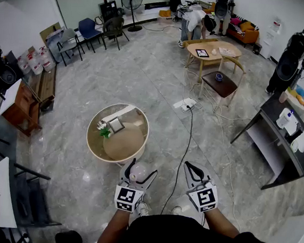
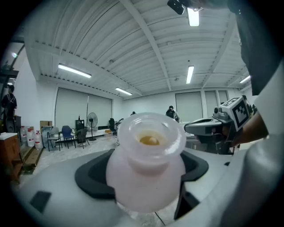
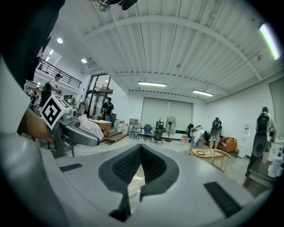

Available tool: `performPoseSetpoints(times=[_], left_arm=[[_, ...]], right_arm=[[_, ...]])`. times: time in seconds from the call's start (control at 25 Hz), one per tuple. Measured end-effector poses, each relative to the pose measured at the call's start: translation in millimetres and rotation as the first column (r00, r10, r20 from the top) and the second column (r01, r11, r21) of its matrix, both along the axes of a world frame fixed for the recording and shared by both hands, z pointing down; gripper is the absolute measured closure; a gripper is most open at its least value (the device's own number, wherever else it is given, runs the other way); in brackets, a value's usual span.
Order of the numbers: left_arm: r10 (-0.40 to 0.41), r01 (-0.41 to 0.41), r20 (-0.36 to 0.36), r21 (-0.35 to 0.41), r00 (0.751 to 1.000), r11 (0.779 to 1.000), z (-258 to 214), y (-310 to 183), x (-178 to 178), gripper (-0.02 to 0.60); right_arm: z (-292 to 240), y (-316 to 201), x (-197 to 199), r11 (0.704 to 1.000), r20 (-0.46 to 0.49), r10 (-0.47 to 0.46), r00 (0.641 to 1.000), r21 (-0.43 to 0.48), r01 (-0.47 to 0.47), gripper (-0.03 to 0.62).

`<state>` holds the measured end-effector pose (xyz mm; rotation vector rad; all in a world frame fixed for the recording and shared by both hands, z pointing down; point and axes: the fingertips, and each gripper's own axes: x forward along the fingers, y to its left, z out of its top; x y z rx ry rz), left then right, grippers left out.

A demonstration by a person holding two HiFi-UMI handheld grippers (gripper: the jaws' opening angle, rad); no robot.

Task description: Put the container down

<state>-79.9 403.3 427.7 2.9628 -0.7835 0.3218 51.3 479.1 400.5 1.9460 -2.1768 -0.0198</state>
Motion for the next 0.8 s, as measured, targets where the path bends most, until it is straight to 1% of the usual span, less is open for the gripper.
performPoseSetpoints(times=[0.2,0.32,0.44,0.56,0.68,0.8], left_arm=[[0.001,-0.001,-0.003,0.001,1.0,1.0,-0.2,1.0,15.9,0.172],[-0.004,0.004,0.002,0.003,1.0,1.0,1.2,4.1,27.2,0.172],[-0.022,0.022,0.0,0.003,1.0,1.0,4.5,7.0,36.5,0.172],[-0.051,0.051,-0.002,-0.002,0.999,0.999,8.7,5.8,44.1,0.172],[-0.079,0.079,-0.011,-0.012,0.997,0.997,12.4,0.0,55.6,0.172],[-0.093,0.093,-0.005,-0.02,0.996,0.995,18.4,-11.5,65.1,0.172]], right_arm=[[0.5,-4.0,15.8,0.999,-0.014,-0.015,1.0,0.028,0.015,0.595],[-0.9,-4.2,28.6,0.999,-0.01,-0.027,1.0,0.03,0.028,0.595],[0.2,-3.3,44.0,0.998,-0.001,-0.041,0.999,0.043,0.041,0.595],[-1.8,-5.2,55.7,0.995,0.03,-0.075,0.997,0.067,0.073,0.595],[2.1,-11.9,68.8,0.993,0.024,-0.098,0.995,0.073,0.096,0.594],[5.4,-23.9,77.2,0.991,0.027,-0.11,0.994,0.081,0.108,0.594]])
